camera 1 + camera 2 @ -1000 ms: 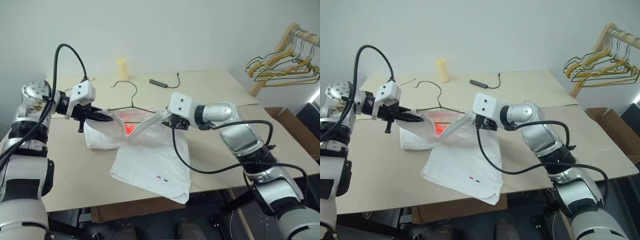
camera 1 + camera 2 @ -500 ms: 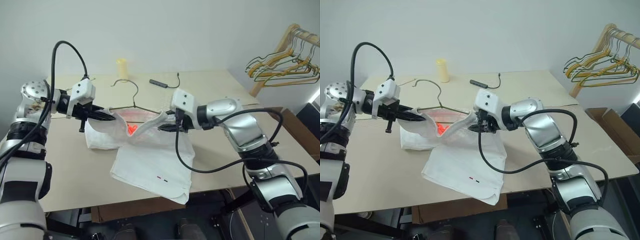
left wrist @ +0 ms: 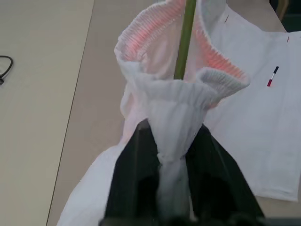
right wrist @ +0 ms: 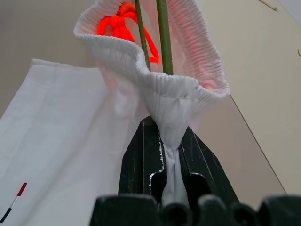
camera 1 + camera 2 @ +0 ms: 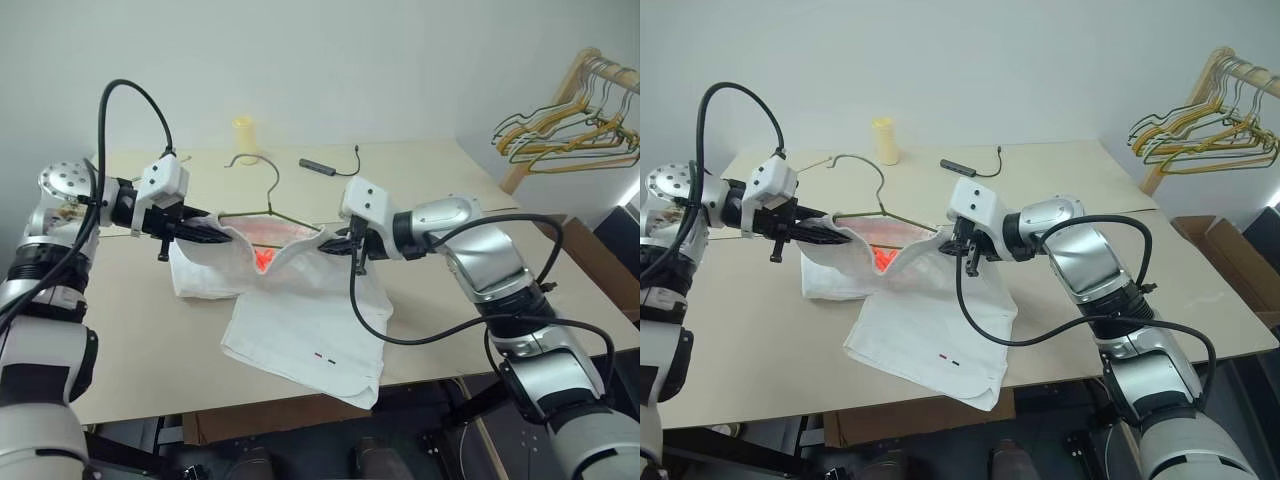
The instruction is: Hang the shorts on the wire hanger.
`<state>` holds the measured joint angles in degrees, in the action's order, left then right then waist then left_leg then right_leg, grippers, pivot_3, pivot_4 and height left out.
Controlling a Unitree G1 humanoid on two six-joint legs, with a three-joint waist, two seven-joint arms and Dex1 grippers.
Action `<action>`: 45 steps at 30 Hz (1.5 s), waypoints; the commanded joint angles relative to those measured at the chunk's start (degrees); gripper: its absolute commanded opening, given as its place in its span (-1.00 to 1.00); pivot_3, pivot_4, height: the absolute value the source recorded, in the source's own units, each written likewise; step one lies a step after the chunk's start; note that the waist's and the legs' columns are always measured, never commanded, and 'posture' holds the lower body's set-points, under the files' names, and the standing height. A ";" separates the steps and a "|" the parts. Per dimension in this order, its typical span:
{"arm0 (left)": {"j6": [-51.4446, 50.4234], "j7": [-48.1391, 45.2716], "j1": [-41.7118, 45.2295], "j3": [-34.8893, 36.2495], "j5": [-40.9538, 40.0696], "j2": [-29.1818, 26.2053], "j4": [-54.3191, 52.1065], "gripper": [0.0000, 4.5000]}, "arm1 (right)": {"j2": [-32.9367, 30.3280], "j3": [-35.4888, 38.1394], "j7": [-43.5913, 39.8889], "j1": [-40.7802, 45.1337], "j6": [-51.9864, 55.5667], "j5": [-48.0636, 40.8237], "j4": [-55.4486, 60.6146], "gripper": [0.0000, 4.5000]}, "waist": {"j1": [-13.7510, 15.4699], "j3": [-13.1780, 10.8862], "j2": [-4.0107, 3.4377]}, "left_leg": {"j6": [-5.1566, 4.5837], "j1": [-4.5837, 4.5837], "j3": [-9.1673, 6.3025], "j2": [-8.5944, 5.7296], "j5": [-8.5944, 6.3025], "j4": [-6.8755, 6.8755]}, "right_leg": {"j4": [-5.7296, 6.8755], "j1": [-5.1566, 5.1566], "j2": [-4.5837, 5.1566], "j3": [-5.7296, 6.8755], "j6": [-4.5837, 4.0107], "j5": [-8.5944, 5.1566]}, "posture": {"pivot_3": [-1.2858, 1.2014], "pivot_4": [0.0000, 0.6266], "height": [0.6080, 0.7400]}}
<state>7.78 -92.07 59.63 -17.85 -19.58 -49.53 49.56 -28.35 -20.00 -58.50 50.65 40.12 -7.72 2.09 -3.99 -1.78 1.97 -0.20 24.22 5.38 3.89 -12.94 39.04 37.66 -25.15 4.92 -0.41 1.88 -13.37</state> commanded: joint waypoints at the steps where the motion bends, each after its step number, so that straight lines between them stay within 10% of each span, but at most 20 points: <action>1: 2.81 -0.29 2.14 4.45 1.44 1.83 3.08 -0.13 | -0.49 2.90 2.09 -0.01 1.59 -0.75 2.50 -1.00 | 0.00 0.00 0.00 | 0.00 0.00 0.00 0.00 0.00 0.00 | 0.00 0.00 0.00 0.01 0.00 0.00 | 0.00 -1.00 1.00; 9: 2.83 3.65 3.60 15.41 -0.24 4.78 5.29 0.98 | -2.40 8.68 7.55 -5.50 8.73 -3.05 6.73 -1.00 | -0.07 0.00 0.00 | 0.00 0.04 -0.01 0.00 0.00 0.01 | -0.04 0.00 0.00 0.02 0.00 0.00 | -0.03 -1.00 1.00; 29: -24.70 16.60 -20.98 32.83 -19.09 12.50 -34.76 0.98 | 3.91 46.43 53.23 -3.82 45.66 7.59 -3.16 -1.00 | -3.42 0.02 0.00 | 0.00 -0.10 -0.06 -0.07 0.00 0.00 | 0.04 0.09 0.07 -0.11 0.01 0.02 | -0.07 -1.00 1.00; 45: -27.04 19.16 -24.98 35.07 -23.66 13.46 -42.28 0.98 | 5.28 59.22 82.80 6.52 35.27 21.75 -7.47 -1.00 | -6.55 -0.01 -0.07 | 0.00 -0.59 -0.19 -0.12 0.00 -0.18 | -0.09 0.55 0.08 -0.17 0.03 0.01 | -0.07 -1.00 1.00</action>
<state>-19.40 -73.45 34.41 15.68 -42.15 -36.04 9.59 -21.74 38.62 21.54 54.14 79.66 12.83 -6.60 -10.54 -1.78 1.90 -0.21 23.55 5.19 3.77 -12.93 38.85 37.55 -24.53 5.01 -0.58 1.92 -13.37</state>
